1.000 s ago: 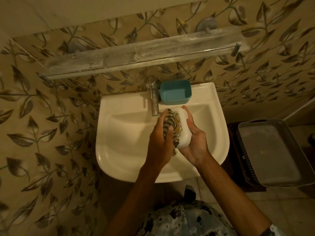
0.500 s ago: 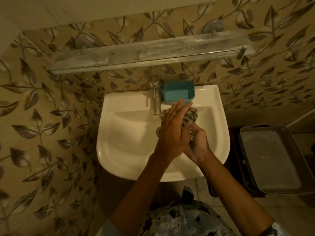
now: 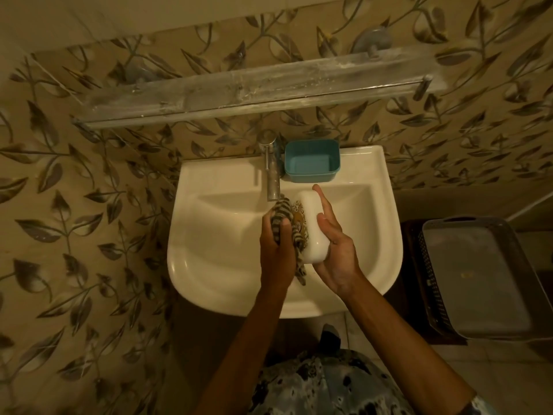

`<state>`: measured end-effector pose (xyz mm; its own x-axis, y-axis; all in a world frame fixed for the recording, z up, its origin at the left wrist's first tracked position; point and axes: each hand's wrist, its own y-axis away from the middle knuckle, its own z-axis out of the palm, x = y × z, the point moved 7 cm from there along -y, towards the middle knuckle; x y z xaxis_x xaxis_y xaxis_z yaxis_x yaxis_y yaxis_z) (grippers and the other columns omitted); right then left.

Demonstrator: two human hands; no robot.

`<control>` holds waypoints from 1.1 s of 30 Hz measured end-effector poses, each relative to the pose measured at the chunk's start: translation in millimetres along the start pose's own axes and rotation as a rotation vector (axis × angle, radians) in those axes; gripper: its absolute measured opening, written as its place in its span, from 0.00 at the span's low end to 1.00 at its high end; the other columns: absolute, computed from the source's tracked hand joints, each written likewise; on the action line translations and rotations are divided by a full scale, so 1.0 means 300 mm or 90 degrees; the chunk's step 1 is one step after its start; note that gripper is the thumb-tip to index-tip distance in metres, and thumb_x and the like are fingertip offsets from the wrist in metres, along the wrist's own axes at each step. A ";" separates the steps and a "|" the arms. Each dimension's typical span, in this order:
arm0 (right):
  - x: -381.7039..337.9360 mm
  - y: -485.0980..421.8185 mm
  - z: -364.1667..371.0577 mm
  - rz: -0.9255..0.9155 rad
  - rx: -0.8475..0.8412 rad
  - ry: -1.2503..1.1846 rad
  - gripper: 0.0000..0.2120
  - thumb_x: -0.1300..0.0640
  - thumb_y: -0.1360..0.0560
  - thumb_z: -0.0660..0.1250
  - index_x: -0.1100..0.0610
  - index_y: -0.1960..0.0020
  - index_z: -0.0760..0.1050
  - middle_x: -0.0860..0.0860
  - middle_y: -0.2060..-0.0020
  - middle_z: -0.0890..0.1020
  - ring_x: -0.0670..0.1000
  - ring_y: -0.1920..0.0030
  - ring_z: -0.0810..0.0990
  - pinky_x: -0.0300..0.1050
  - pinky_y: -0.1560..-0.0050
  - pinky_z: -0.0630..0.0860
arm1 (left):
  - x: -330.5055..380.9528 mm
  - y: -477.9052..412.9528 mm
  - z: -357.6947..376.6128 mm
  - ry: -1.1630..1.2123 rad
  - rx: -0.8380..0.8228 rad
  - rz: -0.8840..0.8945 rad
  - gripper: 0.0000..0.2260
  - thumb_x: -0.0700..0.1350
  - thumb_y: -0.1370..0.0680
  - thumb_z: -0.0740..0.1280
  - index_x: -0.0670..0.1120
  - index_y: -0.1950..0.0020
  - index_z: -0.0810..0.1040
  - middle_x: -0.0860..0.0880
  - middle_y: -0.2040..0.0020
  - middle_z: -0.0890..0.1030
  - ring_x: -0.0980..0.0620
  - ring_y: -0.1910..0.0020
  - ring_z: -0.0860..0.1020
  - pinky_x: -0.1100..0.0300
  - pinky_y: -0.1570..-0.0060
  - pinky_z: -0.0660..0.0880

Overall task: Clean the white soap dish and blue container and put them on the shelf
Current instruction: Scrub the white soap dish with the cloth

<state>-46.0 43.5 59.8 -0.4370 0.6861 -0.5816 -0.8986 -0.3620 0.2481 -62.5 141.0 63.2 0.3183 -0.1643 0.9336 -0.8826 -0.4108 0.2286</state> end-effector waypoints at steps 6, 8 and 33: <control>-0.020 -0.024 -0.035 -0.067 0.081 0.106 0.28 0.56 0.24 0.60 0.44 0.25 0.60 0.53 0.31 0.72 0.58 0.34 0.74 0.58 0.34 0.72 | -0.018 0.104 0.035 0.000 -0.070 -0.011 0.21 0.54 0.21 0.56 0.52 0.29 0.65 0.48 0.36 0.75 0.52 0.40 0.76 0.48 0.40 0.75; -0.047 -0.039 -0.050 -0.079 0.122 0.189 0.33 0.52 0.28 0.66 0.41 0.25 0.58 0.53 0.28 0.69 0.58 0.32 0.72 0.61 0.33 0.70 | -0.019 0.133 0.036 -0.020 -0.086 -0.004 0.22 0.55 0.21 0.56 0.53 0.27 0.63 0.49 0.35 0.74 0.52 0.39 0.75 0.48 0.40 0.75; 0.000 0.001 -0.010 0.133 0.069 0.004 0.23 0.41 0.23 0.56 0.52 0.36 0.75 0.56 0.45 0.82 0.56 0.44 0.80 0.54 0.43 0.77 | 0.081 0.008 -0.113 -0.052 -0.026 0.114 0.24 0.52 0.28 0.68 0.54 0.33 0.67 0.51 0.39 0.75 0.58 0.41 0.75 0.66 0.44 0.74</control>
<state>-46.2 41.5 57.5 -0.6138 0.5997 -0.5134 -0.7880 -0.4256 0.4450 -68.6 166.5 95.8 0.1802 -0.3047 0.9352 -0.9406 -0.3315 0.0733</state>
